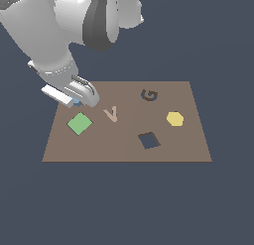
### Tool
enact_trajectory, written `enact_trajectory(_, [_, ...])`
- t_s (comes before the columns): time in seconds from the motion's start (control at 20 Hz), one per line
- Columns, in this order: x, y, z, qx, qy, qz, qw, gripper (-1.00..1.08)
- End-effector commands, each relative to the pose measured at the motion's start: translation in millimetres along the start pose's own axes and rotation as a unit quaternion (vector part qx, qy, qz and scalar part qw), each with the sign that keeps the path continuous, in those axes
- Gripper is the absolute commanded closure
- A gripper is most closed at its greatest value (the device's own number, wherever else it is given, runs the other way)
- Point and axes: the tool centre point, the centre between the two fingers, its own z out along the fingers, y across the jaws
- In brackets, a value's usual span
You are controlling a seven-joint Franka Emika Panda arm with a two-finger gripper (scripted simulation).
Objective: Insert a designated object into the corresponding slot on a board.
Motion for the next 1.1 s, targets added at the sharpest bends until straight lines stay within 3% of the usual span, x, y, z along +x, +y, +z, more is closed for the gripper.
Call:
enact_trajectory(0.0, [-0.6,0.0,0.0,0.000,-0.001,0.000,1.0000,1.08])
enact_trajectory(0.65, [20.0,-8.9,-0.7,0.000,0.000,-0.072,0.9974,1.08])
enact_trajectory(0.85, [33.9,-17.3,-1.2,0.000,0.000,-0.125,0.9922,1.08])
enact_trajectory(1.05, [50.6,-30.3,-1.9,0.000,0.000,-0.192,0.9814,1.08])
